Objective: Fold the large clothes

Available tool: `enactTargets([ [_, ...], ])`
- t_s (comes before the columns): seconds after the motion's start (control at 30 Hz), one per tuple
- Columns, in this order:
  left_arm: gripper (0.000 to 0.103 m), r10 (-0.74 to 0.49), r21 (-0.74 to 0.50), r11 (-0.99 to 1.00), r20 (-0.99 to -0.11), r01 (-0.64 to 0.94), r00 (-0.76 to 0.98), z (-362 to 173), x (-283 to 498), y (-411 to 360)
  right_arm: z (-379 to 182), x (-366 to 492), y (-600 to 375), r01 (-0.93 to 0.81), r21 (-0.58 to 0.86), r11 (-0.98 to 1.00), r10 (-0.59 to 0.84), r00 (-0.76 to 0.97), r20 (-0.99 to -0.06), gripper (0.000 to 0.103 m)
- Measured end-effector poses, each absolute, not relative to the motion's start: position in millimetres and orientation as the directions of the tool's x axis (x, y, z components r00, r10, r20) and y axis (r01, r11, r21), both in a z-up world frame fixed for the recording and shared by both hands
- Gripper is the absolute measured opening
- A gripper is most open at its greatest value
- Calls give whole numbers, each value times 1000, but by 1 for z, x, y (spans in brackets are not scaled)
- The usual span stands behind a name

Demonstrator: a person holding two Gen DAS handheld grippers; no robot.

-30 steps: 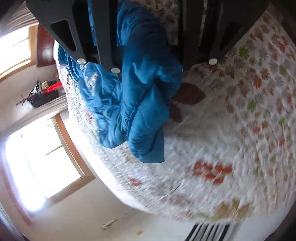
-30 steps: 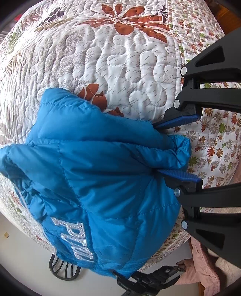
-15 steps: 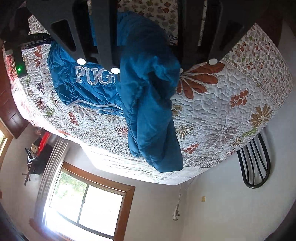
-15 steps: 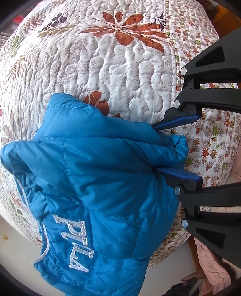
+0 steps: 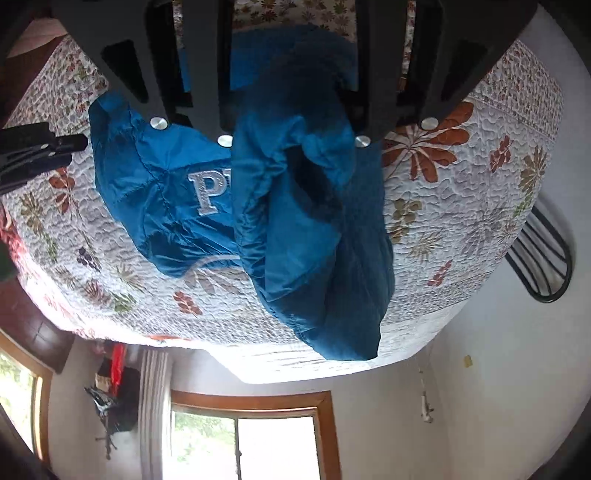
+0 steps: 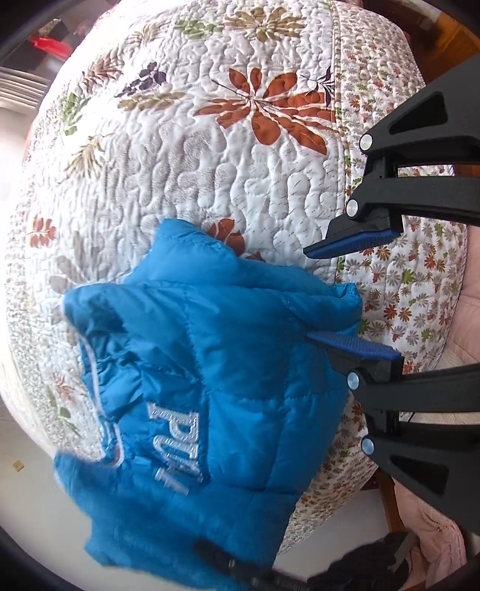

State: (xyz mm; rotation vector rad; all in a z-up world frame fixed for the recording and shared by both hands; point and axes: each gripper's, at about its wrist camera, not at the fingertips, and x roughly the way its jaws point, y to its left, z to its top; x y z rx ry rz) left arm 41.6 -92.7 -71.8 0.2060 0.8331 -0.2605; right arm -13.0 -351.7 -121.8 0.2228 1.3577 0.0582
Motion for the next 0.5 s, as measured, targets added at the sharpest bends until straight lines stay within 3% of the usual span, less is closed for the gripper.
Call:
enactTargets([
  [0.3,29,-163,100,890,-840,444,517,-122,50,-140,-105,-18,-346,112,177,978,147,236,-961,43],
  [0.5,31,-135,141,873,-850,468,509,-144,51,-152,-118,-17,-342,128,172,977,145,199,-969,43],
])
